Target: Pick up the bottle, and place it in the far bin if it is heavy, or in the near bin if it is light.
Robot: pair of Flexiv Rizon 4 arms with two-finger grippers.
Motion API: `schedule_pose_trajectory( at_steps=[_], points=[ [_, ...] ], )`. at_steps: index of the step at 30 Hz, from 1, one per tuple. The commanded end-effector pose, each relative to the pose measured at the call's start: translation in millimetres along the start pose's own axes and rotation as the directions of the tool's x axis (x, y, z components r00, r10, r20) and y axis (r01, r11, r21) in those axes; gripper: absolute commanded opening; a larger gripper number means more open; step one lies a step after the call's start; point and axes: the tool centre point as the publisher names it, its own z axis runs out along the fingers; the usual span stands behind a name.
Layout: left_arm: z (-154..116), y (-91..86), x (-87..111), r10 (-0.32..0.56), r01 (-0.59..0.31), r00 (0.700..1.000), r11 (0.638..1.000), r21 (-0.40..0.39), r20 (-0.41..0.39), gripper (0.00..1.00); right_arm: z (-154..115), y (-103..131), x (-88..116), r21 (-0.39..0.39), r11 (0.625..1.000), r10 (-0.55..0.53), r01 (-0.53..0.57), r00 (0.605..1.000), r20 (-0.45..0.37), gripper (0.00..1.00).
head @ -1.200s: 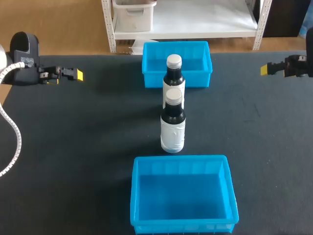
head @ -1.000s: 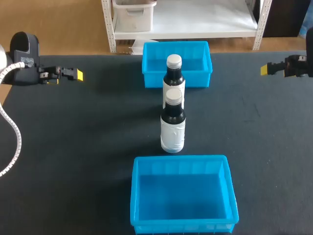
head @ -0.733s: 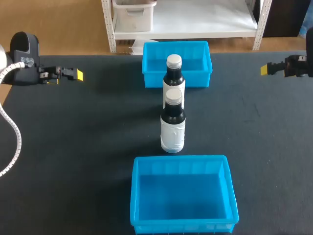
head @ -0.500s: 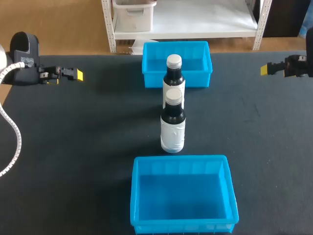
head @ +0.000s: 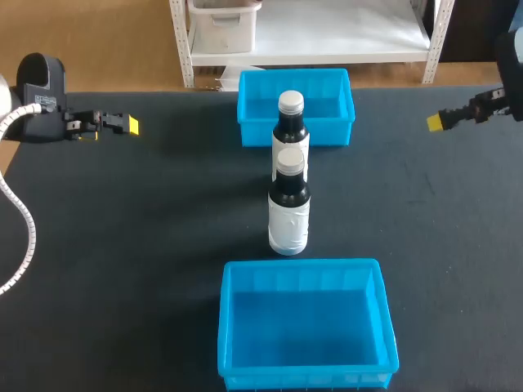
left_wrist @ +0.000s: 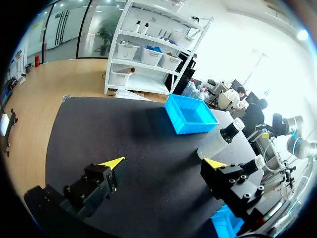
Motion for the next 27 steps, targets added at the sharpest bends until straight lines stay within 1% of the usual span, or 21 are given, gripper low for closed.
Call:
schedule_pose_trajectory(
  at_steps=[1, 11, 12, 14, 17, 19, 22, 24, 27],
  points=[
    [0, 0.0, 0.0, 0.000, 0.000, 1.000, 1.000, 0.000, 0.000, 1.00, -4, -9, -6, -0.373, 0.899, -0.293, 0.228, 0.948, -0.128, 1.00],
    [0, 0.0, 0.0, 0.000, 0.000, 1.000, 1.000, 0.000, 0.000, 1.00, -4, -9, -6, -0.373, 0.899, -0.293, 0.228, 0.948, -0.128, 1.00],
    [0, 0.0, 0.0, 0.000, 0.000, 1.000, 1.000, 0.000, 0.000, 1.00, -3, -5, -7, -0.361, 0.898, -0.308, 0.251, 0.945, -0.109, 1.00],
    [0, 0.0, 0.0, 0.000, 0.000, 1.000, 1.000, 0.000, 0.000, 1.00, 0, 7, -7, -0.365, 0.872, -0.368, 0.326, 0.928, -0.053, 1.00],
    [0, 0.0, 0.0, 0.000, 0.000, 1.000, 1.000, 0.000, 0.000, 1.00, 8, 27, -7, -0.377, 0.835, -0.427, 0.400, 0.904, 0.012, 1.00],
    [0, 0.0, 0.0, 0.000, 0.000, 1.000, 1.000, 0.000, 0.000, 1.00, 12, 40, -7, -0.378, 0.819, -0.450, 0.432, 0.892, 0.045, 1.00],
    [0, 0.0, 0.0, 0.000, 0.000, 1.000, 1.000, 0.000, 0.000, 1.00, 18, 59, -8, -0.361, 0.804, -0.478, 0.472, 0.875, 0.080, 1.00],
    [0, 0.0, 0.0, 0.000, 0.000, 1.000, 1.000, 0.000, 0.000, 1.00, 24, 70, -9, -0.362, 0.787, -0.500, 0.500, 0.860, 0.102, 1.00],
    [0, 0.0, 0.0, 0.000, 0.000, 1.000, 1.000, 0.000, 0.000, 1.00, 35, 93, -9, -0.359, 0.763, -0.537, 0.537, 0.837, 0.111, 1.00]
  ],
)
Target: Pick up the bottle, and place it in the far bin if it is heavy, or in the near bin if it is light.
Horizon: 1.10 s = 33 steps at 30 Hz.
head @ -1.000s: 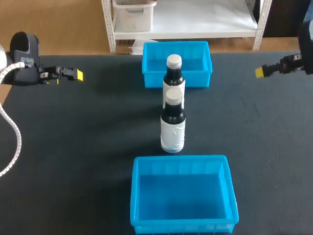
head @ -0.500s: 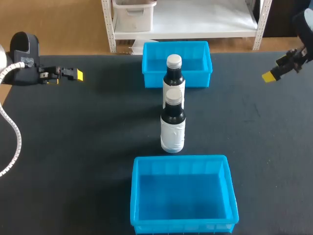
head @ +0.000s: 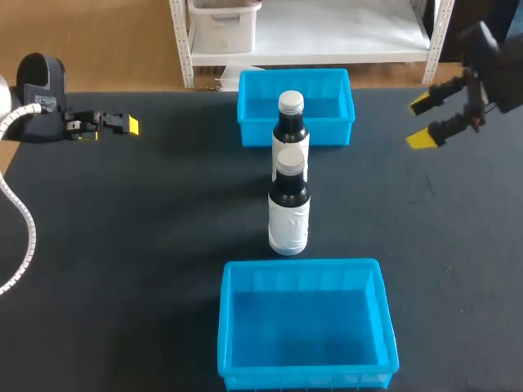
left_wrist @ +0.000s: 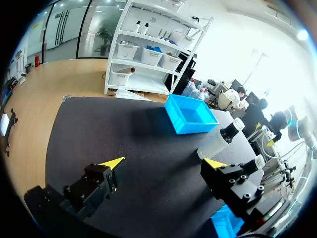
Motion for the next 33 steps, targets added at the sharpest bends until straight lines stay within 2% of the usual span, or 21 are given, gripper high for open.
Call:
schedule_pose_trajectory(
  at_steps=[1, 11, 22, 33],
  points=[
    [0, 0.0, 0.0, 0.000, 0.000, 1.000, 1.000, 0.000, 0.000, 1.00, 28, 17, -12, 0.019, 0.999, -0.040, 0.040, 0.999, -0.008, 1.00],
    [0, 0.0, 0.0, 0.000, 0.000, 1.000, 1.000, 0.000, 0.000, 1.00, 86, 58, -28, -0.049, 0.992, -0.121, 0.119, 0.992, -0.040, 1.00],
    [0, 0.0, 0.0, 0.000, 0.000, 1.000, 1.000, 0.000, 0.000, 1.00, 117, 65, -34, -0.105, 0.986, -0.134, 0.131, 0.991, -0.022, 1.00],
    [0, 0.0, 0.0, 0.000, 0.000, 1.000, 1.000, 0.000, 0.000, 1.00, 148, 77, -51, -0.168, 0.975, -0.149, 0.147, 0.989, 0.006, 1.00]
  ],
)
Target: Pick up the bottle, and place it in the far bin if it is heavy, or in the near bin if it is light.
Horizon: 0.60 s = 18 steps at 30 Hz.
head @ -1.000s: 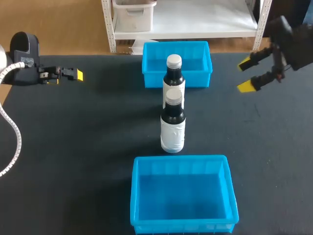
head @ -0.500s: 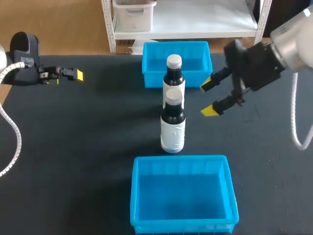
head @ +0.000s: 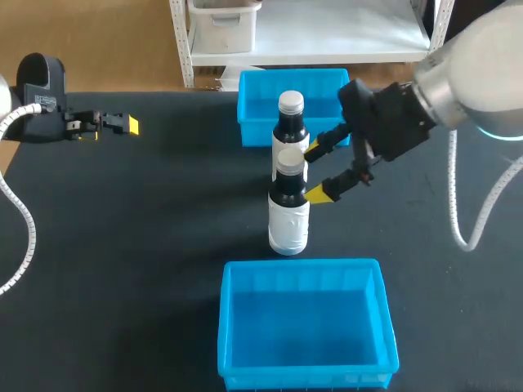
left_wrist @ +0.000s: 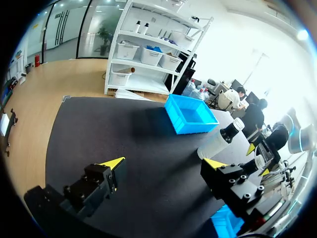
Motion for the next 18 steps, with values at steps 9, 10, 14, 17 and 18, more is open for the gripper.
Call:
schedule_pose_trajectory(
  at_steps=[9, 10, 14, 17, 18],
  points=[
    [0, 0.0, 0.0, 0.000, 0.000, 1.000, 1.000, 0.000, 0.000, 1.00, 24, -1, -11, -0.034, 0.999, -0.002, 0.003, 1.000, 0.020, 1.00],
    [0, 0.0, 0.0, 0.000, 0.000, 1.000, 1.000, 0.000, 0.000, 1.00, 25, -1, -11, -0.033, 0.999, -0.003, 0.004, 1.000, 0.021, 1.00],
    [0, 0.0, 0.0, 0.000, 0.000, 1.000, 1.000, 0.000, 0.000, 1.00, 28, -2, -11, -0.027, 1.000, 0.001, -0.001, 1.000, 0.023, 1.00],
    [0, 0.0, 0.0, 0.000, 0.000, 1.000, 1.000, 0.000, 0.000, 1.00, 30, -3, -9, -0.025, 1.000, 0.009, -0.009, 1.000, 0.025, 1.00],
    [0, 0.0, 0.0, 0.000, 0.000, 1.000, 1.000, 0.000, 0.000, 1.00, 30, -3, -9, -0.024, 1.000, 0.012, -0.011, 1.000, 0.026, 1.00]
  ],
)
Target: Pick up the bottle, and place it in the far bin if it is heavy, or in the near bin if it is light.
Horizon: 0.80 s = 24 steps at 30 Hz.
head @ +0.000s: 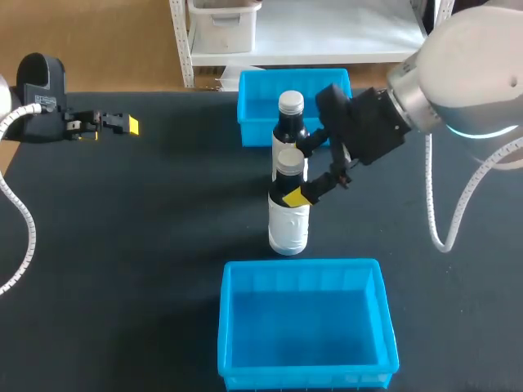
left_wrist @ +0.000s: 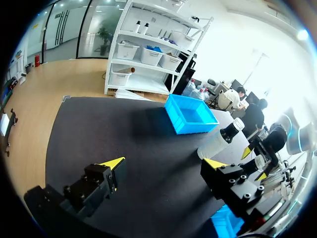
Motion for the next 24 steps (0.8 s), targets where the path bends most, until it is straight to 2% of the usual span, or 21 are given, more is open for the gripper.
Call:
schedule_pose_trajectory(
  at_steps=[1, 24],
  points=[
    [0.0, 0.0, 0.0, 0.000, 0.000, 1.000, 1.000, 0.000, 0.000, 1.00, 3.9, -1.6, 2.4, 0.003, 1.000, 0.005, -0.005, 1.000, 0.004, 1.00],
    [0.0, 0.0, 0.0, 0.000, 0.000, 1.000, 1.000, 0.000, 0.000, 1.00, 7.5, -6.5, 2.7, -0.014, 1.000, 0.015, -0.014, 0.997, 0.072, 1.00]
  ],
)
